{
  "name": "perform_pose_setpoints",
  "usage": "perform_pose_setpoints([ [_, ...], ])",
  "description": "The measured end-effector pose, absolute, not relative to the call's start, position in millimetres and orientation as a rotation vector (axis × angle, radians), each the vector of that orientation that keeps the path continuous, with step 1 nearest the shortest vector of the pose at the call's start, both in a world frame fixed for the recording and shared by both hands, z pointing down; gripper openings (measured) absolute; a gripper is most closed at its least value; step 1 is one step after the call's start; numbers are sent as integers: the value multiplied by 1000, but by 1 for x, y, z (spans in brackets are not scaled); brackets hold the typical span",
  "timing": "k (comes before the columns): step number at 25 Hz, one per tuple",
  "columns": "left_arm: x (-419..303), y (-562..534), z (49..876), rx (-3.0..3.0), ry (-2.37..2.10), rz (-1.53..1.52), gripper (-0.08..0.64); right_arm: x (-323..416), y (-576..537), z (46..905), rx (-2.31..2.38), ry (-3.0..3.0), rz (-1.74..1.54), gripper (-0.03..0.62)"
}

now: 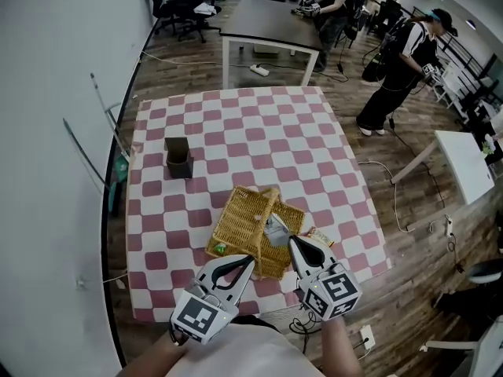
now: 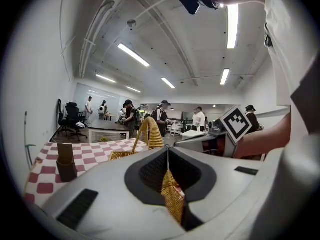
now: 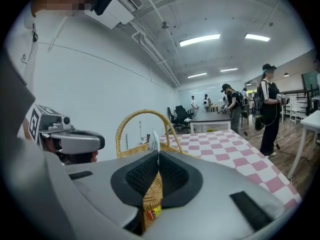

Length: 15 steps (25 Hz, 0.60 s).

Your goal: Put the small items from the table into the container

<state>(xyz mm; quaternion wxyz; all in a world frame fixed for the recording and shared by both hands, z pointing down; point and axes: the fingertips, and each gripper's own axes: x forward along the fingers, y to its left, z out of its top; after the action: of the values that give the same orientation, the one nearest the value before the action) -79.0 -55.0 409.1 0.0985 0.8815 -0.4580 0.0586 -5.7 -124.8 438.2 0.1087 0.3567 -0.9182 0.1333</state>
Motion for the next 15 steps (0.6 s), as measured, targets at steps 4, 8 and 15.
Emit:
perform_pose_setpoints([
  [4,-87,-55,410,2577,-1378,167,6,-14,-130,443,1014,-2675,377,5],
  [8,-96,-56,409,2577,-1410,166,6,-23,-136,443,960,-2650,340,5],
  [15,-107,-57,408,2535,-1442,152,6,-40,-151,448,803,-2572,283,5],
])
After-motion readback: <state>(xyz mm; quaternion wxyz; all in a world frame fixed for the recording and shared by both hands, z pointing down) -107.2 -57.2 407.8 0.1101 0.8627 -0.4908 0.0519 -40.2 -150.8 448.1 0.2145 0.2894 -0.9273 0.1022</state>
